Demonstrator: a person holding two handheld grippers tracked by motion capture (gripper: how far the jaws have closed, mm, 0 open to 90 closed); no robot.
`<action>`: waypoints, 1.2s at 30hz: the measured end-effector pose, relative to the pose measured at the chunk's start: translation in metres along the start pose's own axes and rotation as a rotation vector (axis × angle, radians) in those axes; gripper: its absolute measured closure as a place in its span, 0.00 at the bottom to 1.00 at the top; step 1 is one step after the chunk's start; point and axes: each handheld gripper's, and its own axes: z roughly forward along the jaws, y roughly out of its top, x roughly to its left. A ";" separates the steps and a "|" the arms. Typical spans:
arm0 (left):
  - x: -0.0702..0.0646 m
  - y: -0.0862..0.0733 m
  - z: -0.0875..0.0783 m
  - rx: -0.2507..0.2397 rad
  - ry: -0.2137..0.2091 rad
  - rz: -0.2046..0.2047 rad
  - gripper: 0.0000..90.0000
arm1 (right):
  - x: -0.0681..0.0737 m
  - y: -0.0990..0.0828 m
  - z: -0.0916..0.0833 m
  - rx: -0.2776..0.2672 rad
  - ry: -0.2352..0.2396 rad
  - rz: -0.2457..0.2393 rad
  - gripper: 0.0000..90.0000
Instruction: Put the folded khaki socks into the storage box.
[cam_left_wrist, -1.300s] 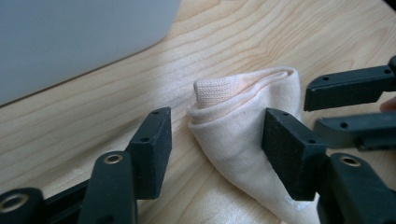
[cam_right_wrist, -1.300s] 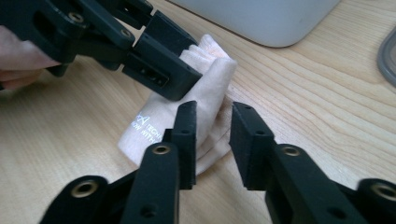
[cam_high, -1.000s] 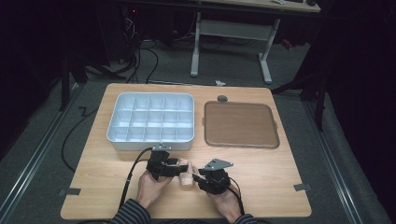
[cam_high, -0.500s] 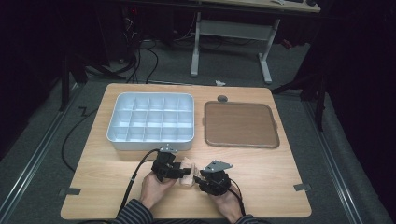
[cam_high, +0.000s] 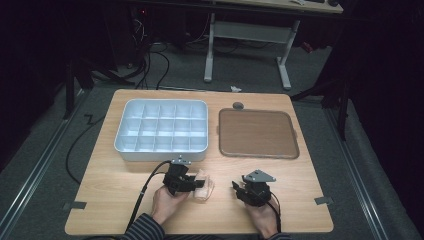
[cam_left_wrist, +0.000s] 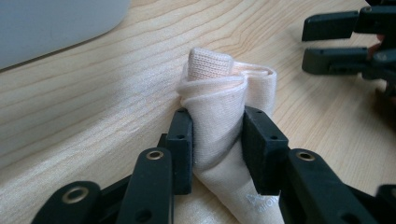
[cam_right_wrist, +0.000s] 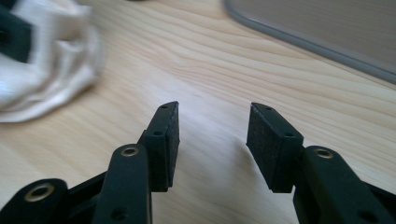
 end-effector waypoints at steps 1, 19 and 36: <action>0.000 0.000 0.000 0.000 -0.002 0.001 0.74 | 0.000 0.000 0.000 0.000 0.000 0.000 0.59; 0.000 0.000 -0.005 -0.016 -0.033 0.014 0.81 | -0.035 -0.013 -0.006 0.014 -0.122 0.091 0.52; 0.007 -0.007 -0.025 -0.057 -0.041 -0.004 0.83 | -0.037 -0.012 -0.005 0.020 -0.106 0.101 0.47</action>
